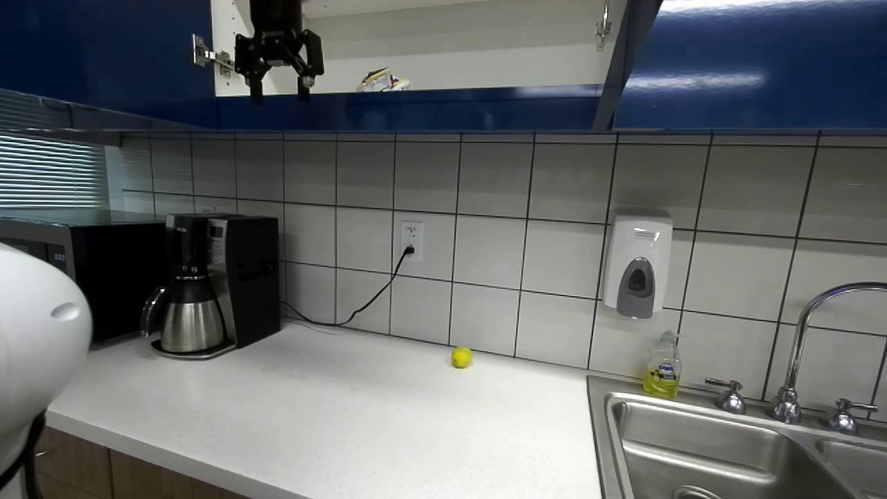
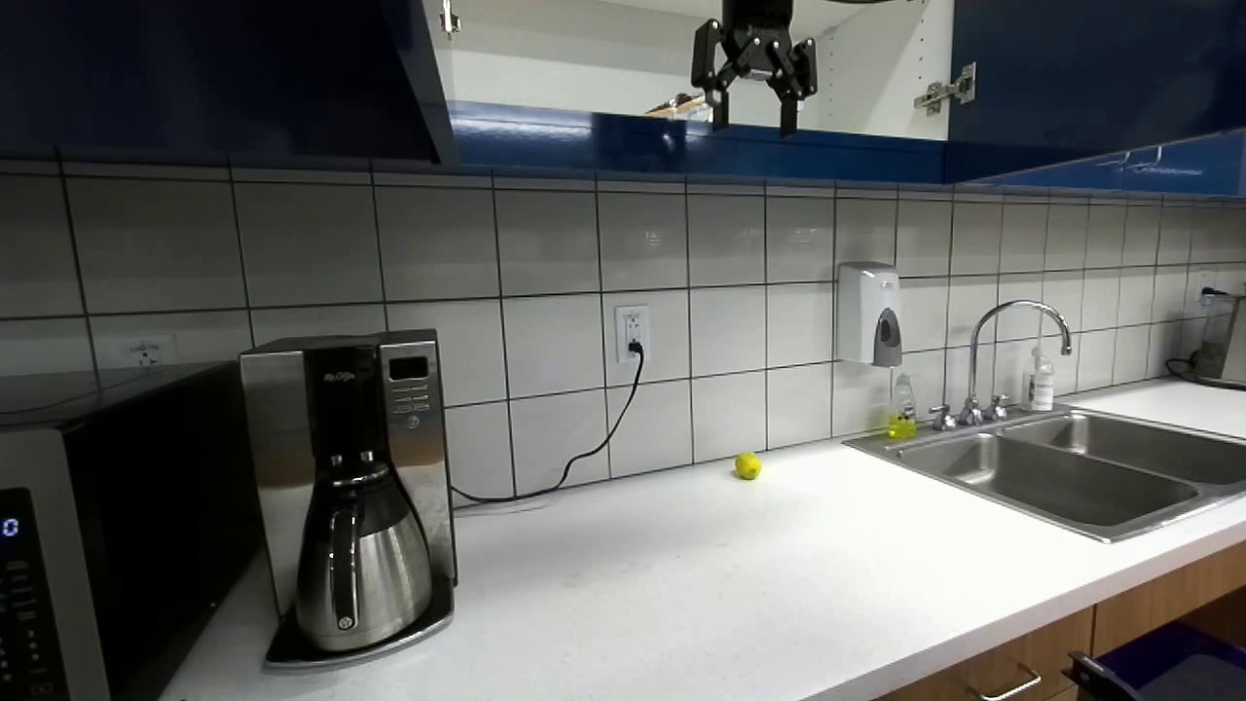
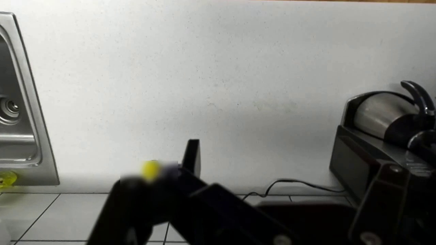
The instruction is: Pick up the pack of fritos and place it on the bottom shelf of the cabinet above
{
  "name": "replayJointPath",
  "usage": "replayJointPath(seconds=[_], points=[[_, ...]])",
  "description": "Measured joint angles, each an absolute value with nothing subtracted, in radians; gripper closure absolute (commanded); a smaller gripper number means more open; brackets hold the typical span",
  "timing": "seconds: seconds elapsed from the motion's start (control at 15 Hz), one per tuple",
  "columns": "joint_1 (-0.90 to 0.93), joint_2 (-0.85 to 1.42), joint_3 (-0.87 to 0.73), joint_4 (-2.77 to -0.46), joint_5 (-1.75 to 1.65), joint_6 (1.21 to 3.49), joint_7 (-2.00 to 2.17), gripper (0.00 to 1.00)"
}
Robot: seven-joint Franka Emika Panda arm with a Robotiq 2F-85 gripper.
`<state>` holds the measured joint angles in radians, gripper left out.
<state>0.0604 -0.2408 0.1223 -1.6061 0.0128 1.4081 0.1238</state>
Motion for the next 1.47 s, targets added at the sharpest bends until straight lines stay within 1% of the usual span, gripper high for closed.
replayJointPath(seconds=[1.0, 1.47], points=[[0.072, -0.255, 0.12, -2.006, 0.012, 1.493, 0.058, 0.0], [0.09, -0.421, 0.12, -2.242, 0.019, 1.601, 0.059, 0.0]])
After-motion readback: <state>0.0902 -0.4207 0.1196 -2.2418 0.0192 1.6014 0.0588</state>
